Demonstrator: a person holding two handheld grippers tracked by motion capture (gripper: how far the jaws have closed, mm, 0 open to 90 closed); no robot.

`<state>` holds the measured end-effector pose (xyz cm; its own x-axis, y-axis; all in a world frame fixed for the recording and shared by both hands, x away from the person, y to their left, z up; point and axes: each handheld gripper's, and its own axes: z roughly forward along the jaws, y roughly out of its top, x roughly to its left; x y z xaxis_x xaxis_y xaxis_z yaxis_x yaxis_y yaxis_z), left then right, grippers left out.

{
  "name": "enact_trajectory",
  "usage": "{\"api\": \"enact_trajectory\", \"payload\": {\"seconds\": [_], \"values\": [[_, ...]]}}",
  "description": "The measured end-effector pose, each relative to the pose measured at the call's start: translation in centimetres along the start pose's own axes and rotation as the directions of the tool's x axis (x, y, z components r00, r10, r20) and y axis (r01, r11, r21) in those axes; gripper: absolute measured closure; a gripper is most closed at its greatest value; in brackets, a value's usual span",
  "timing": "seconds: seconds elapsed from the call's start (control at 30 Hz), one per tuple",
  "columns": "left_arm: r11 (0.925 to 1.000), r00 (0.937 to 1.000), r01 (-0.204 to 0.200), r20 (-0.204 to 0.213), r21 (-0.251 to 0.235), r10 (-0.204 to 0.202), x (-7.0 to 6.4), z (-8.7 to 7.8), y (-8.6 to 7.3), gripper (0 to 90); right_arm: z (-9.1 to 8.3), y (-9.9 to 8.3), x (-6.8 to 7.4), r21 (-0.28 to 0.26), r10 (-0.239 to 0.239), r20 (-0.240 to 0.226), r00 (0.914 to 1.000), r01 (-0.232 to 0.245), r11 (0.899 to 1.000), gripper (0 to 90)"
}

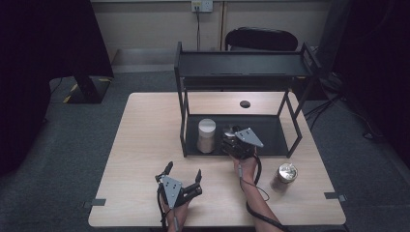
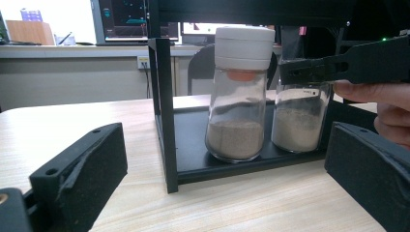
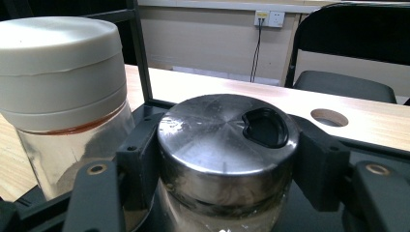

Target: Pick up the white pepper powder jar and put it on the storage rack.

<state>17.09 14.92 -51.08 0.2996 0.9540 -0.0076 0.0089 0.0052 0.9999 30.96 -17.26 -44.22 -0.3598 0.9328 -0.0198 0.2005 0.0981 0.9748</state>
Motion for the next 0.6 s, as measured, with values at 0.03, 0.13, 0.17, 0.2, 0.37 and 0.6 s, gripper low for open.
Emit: {"api": "enact_trajectory", "payload": {"seconds": [0.03, 0.13, 0.17, 0.2, 0.37, 0.6], "values": [[1.0, 1.0, 0.0, 0.0, 0.0, 0.0, 0.0, 0.0, 0.0, 0.9, -0.02, -0.01, 0.03, 0.0, -0.001, 0.0, 1.0, 0.001, 1.0, 34.5], [1.0, 1.0, 0.0, 0.0, 0.0, 0.0, -0.01, 0.0, 0.0, 0.9, -0.04, -0.01, 0.05, 0.0, 0.0, 0.002, 1.0, 0.0, 1.0, 34.5], [1.0, 1.0, 0.0, 0.0, 0.0, 0.0, -0.01, 0.0, -0.01, 0.9, -0.04, -0.03, 0.06, 0.0, 0.0, 0.002, 1.0, 0.0, 1.0, 34.5], [1.0, 1.0, 0.0, 0.0, -0.001, 0.0, -0.01, 0.0, -0.01, 0.9, -0.04, -0.04, 0.07, -0.001, -0.002, 0.003, 1.0, 0.002, 1.0, 34.5], [1.0, 1.0, 0.0, 0.0, 0.0, 0.0, -0.01, 0.0, -0.01, 0.9, -0.03, 0.04, 0.05, 0.003, -0.001, 0.002, 1.0, 0.001, 1.0, 34.3], [1.0, 1.0, 0.002, -0.001, -0.002, -0.002, 0.0, -0.03, -0.04, 0.9, -0.04, 0.17, -0.07, 0.008, -0.005, -0.003, 1.0, 0.005, 1.0, 33.9]]}}
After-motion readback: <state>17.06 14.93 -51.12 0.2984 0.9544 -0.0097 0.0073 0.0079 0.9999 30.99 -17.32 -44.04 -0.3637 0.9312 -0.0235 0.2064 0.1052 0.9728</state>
